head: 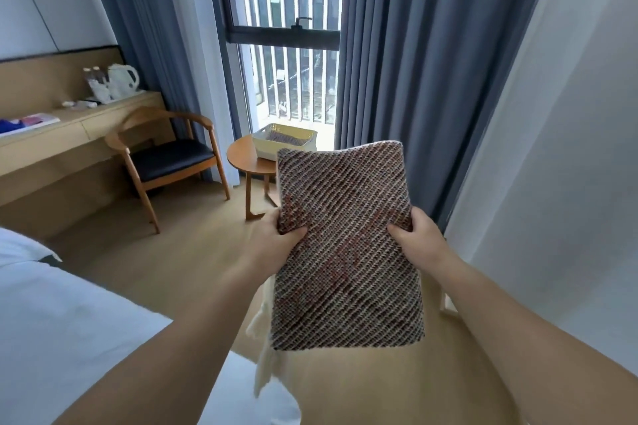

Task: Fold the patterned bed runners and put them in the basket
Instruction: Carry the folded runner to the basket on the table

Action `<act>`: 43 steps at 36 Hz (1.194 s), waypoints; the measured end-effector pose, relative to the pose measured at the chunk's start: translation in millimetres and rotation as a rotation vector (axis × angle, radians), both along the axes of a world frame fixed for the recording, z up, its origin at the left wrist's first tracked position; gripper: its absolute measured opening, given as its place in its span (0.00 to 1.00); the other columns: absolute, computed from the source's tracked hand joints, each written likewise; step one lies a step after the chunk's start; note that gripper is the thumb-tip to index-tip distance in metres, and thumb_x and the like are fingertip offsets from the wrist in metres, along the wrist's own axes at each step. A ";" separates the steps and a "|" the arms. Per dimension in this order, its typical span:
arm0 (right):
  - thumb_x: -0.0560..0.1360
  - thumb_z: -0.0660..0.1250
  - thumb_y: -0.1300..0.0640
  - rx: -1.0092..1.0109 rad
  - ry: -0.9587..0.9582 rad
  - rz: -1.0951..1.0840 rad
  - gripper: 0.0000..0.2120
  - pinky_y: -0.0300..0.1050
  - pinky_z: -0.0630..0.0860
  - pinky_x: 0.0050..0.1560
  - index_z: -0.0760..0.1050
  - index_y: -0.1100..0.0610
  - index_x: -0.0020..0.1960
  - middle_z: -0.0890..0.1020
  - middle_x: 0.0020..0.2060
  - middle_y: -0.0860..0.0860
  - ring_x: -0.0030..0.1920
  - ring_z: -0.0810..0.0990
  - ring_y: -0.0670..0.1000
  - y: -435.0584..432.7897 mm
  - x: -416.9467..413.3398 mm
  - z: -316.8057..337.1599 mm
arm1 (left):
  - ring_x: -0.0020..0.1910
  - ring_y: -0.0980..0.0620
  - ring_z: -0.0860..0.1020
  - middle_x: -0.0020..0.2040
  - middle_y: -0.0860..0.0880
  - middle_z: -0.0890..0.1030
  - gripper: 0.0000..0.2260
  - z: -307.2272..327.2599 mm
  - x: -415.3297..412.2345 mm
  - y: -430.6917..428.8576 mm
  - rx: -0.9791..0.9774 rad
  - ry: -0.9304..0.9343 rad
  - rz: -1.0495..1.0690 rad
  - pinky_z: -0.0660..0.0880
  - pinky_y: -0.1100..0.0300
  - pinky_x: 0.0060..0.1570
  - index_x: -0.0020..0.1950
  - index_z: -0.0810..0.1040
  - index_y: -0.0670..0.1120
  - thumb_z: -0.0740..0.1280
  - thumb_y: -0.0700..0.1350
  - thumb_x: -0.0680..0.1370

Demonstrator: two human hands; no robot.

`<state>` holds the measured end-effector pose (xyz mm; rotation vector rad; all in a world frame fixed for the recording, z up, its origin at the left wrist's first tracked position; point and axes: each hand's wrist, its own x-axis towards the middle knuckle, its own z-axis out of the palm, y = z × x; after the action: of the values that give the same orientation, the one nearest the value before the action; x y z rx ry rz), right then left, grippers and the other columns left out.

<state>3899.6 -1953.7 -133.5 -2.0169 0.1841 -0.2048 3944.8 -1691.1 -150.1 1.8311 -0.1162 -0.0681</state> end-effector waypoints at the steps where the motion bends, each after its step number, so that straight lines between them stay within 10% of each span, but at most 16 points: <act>1: 0.78 0.66 0.53 -0.009 0.002 -0.007 0.12 0.38 0.69 0.50 0.69 0.48 0.60 0.75 0.48 0.39 0.49 0.74 0.42 -2.7 17.0 1.0 | 0.51 0.55 0.80 0.52 0.56 0.82 0.14 1.2 16.5 -3.7 -0.003 -0.004 -0.003 0.76 0.53 0.56 0.55 0.76 0.58 0.73 0.48 0.72; 7: 0.78 0.65 0.52 -0.022 -0.023 -0.051 0.15 0.46 0.70 0.59 0.70 0.51 0.64 0.76 0.54 0.45 0.55 0.74 0.47 -19.7 110.4 11.7 | 0.46 0.61 0.81 0.48 0.58 0.82 0.12 21.0 116.1 -24.7 -0.026 -0.049 -0.027 0.75 0.67 0.43 0.52 0.76 0.56 0.73 0.45 0.72; 43: 0.78 0.64 0.57 0.098 0.066 0.208 0.17 0.45 0.73 0.57 0.72 0.53 0.66 0.79 0.56 0.47 0.57 0.77 0.49 -174.4 621.3 -29.9 | 0.52 0.51 0.81 0.53 0.51 0.83 0.18 -18.3 555.0 -181.8 -0.075 0.022 0.236 0.77 0.46 0.56 0.56 0.76 0.52 0.73 0.50 0.68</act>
<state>4521.0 -2128.1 -163.4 -1.9311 0.0242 0.0018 4499.8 -1872.9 -168.4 1.7565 0.1123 0.0809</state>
